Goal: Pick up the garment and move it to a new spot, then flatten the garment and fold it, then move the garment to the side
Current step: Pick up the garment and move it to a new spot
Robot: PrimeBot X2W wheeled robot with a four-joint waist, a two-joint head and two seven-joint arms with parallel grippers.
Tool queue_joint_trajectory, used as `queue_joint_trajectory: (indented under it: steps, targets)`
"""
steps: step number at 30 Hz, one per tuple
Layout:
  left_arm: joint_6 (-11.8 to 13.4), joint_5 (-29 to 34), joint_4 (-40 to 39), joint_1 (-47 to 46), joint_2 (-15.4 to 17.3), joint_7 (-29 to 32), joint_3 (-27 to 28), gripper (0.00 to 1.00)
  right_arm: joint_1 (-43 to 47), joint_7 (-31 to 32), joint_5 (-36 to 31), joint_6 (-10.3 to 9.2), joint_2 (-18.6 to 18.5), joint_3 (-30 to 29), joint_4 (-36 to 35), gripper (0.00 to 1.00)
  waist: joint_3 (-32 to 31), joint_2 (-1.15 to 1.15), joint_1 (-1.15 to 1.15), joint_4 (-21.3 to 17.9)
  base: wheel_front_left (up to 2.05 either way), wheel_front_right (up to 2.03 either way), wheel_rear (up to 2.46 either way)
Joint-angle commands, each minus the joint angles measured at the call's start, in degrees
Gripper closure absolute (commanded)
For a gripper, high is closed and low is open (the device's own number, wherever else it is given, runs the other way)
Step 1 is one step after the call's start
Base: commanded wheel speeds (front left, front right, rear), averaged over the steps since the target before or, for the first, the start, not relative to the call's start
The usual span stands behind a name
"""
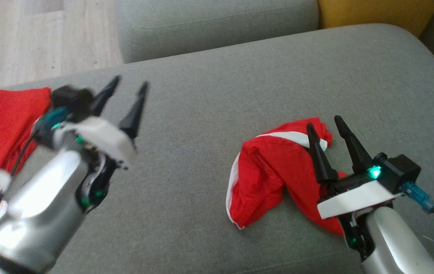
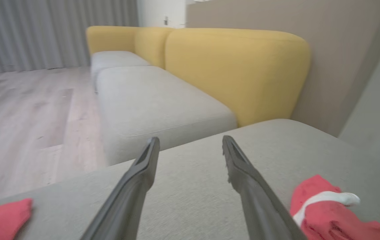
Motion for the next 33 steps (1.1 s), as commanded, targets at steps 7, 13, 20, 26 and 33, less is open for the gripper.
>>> queue_joint_trajectory:
  steps: [7,13,20,26,33]
  targets:
    - [7.4,4.0,-10.9,11.4,5.1,-2.2,14.3,0.0,-0.1,-0.6,-0.4,-0.04,-1.8,-0.6,-3.4,0.0,-0.8,0.0,0.0,1.4,0.0,0.0,0.0]
    - [9.7,13.0,-19.2,26.5,-0.3,-2.3,27.8,0.0,1.7,-0.6,-1.4,-0.04,-3.0,-4.8,-4.9,0.0,-1.1,0.0,0.0,2.1,0.0,0.0,0.0]
    - [5.5,19.7,-20.4,36.4,-7.9,-2.3,35.1,0.0,3.4,-0.6,-1.6,-0.04,-2.9,-5.8,-4.8,0.0,-1.0,0.0,0.0,2.7,0.0,0.0,0.0]
    - [1.5,22.8,-18.8,37.0,-10.4,-2.3,38.3,0.0,3.3,-0.6,-1.4,-0.04,-2.9,-5.8,-4.2,0.0,-1.3,0.0,0.0,2.8,0.0,0.0,0.0]
    - [-0.9,24.7,-17.6,36.9,-12.5,-2.3,40.7,0.0,3.1,-0.6,-1.1,-0.04,-2.7,-5.6,-4.0,0.0,-1.4,0.0,0.0,2.5,0.0,0.0,0.0]
